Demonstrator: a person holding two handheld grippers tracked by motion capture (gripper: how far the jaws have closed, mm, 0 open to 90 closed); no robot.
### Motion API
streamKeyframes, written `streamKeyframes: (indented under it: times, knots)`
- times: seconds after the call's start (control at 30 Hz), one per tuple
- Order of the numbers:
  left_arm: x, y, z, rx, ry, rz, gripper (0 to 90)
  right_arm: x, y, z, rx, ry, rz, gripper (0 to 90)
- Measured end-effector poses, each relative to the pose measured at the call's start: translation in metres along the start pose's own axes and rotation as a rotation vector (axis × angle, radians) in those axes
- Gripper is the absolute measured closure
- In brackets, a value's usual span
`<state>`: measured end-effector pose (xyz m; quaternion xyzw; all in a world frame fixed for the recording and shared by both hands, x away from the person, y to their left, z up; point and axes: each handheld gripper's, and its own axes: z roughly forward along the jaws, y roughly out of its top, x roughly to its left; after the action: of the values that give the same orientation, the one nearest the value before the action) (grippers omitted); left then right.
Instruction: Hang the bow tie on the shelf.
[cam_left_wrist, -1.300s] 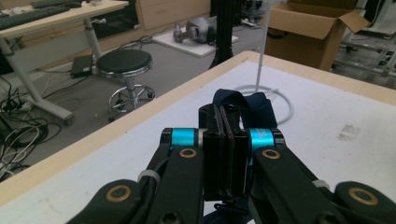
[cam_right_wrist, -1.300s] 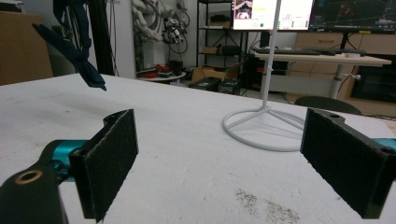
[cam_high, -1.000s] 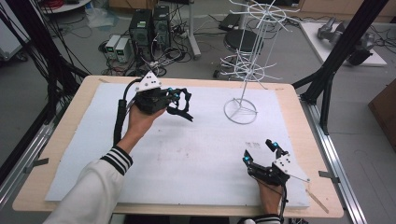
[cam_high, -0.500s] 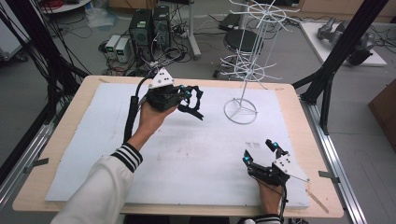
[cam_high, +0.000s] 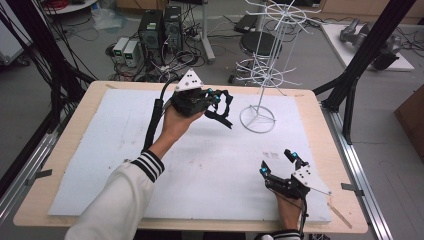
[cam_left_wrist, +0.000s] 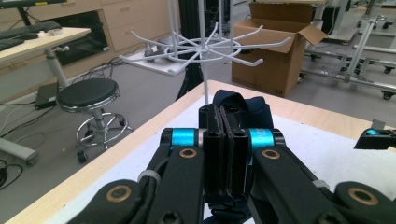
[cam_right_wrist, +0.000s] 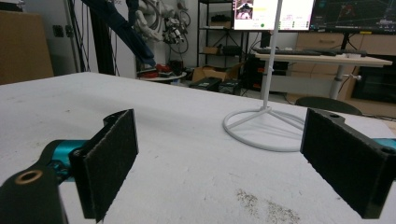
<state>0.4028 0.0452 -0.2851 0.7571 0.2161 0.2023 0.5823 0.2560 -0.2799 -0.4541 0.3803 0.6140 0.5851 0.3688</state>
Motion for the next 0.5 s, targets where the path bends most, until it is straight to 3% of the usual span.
streamKeyframes:
  times: [0.2,0.5]
  knots:
    - [-0.001,0.005,0.009,-0.011,-0.021,-0.031,88.0,-0.001,0.0,0.0,-0.004,-0.001,-0.003,10.3]
    - [-0.003,0.016,0.022,-0.024,-0.048,-0.035,88.2,0.0,0.0,0.0,-0.007,0.0,0.002,10.3]
